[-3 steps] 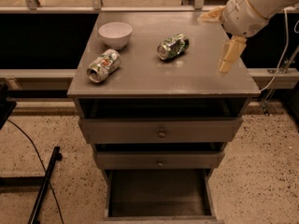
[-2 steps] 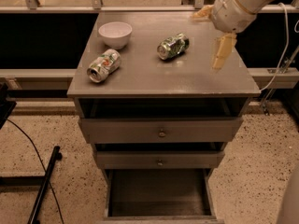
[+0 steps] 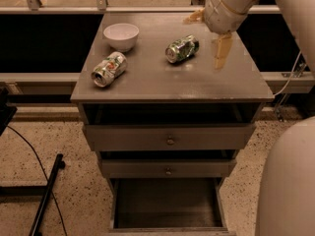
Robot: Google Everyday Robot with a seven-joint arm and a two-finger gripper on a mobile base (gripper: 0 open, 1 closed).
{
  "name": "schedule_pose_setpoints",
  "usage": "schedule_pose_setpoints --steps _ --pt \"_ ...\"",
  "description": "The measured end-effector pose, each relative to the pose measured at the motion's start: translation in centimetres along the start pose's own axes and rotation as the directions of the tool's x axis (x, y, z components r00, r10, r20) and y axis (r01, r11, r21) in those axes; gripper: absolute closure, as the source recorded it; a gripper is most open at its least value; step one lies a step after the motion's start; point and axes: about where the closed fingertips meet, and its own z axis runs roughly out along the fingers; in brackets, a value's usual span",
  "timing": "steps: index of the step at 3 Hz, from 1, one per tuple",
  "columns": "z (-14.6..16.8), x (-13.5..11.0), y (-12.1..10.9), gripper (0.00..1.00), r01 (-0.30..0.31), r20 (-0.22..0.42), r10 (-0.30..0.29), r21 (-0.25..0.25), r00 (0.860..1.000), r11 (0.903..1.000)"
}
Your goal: Place green can into bottom drawer
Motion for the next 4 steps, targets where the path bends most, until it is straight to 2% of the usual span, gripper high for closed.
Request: schedule_pose_setpoints --steps 1,2,3,4 --pt "1.7 0.7 -0.9 0.00 0.103 -0.026 -0.103 0.014 0.994 0.9946" --pt "3.3 1.6 -1.9 0.00 0.175 -0.053 -0.174 0.017 0.983 0.9844" --pt "3.9 2.8 -3.1 0.00 0.205 -0.098 -0.203 0.020 0.974 0.9785" --pt "4.3 3.4 -4.3 0.15 0.213 -0.123 -0.207 0.034 0.971 0.9765"
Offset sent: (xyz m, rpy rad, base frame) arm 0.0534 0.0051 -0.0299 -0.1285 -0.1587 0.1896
